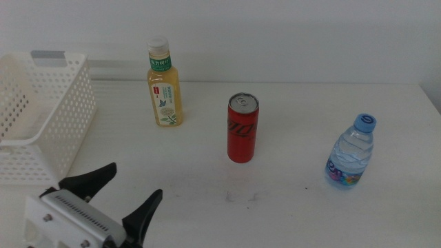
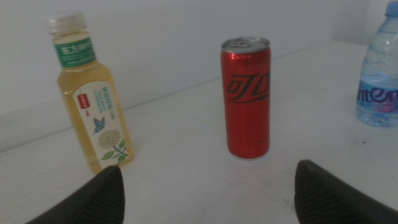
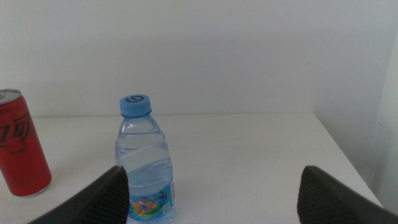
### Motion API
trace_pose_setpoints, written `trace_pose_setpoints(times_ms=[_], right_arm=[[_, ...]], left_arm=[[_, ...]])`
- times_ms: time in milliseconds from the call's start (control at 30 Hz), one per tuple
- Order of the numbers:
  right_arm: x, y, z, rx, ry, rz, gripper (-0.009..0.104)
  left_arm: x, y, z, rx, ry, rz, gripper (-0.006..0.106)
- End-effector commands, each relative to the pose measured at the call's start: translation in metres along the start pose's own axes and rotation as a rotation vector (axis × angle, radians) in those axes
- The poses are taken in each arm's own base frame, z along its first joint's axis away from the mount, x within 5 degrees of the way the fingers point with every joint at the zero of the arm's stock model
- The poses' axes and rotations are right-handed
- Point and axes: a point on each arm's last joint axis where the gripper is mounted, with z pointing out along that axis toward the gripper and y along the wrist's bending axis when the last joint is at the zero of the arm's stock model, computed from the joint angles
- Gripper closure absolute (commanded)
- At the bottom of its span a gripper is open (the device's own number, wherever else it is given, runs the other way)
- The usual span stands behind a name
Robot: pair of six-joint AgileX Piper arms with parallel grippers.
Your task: Use arms to grab the bottles and put them into the dustbin to the left of the table.
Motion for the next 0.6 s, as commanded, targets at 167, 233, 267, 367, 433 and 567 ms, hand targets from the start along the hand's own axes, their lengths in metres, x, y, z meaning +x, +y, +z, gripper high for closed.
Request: trace_pose_setpoints(times_ms=[167,233,267,367,433,567], right_arm=[[0.0001,0.0,-0.0001,-0.001,-0.009,-0.008,0.002],[0.0001,0.0,-0.0001,-0.001,-0.009,-0.008,0.002],[0.0001,0.0,-0.0001,-0.001,-0.009,-0.008,0.002],[0.0001,0.0,-0.0001,-0.001,-0.009,-0.008,0.002],[0.0001,0.0,-0.0001,-0.001,-0.009,-0.008,0.002],[0.0001,0.0,-0.0001,-0.001,-0.009,-0.008,0.002]], left_arm=[[0.0058,-0.0048,0.0092,0.033,-0.043,0.006,0.007],[0.0061,-0.0049,0.0093,0.034,-0.041,0.006,0.007],[0.0061,-0.0049,0.0093,0.034,-0.041,0.006,0.007],[0.0061,-0.0049,0.0093,0.034,-0.041,0.006,0.007],[0.0061,-0.0055,0.0093,0.04,-0.042,0.009,0.007],[0.0061,-0.0054,0.0093,0.04,-0.041,-0.021,0.007]])
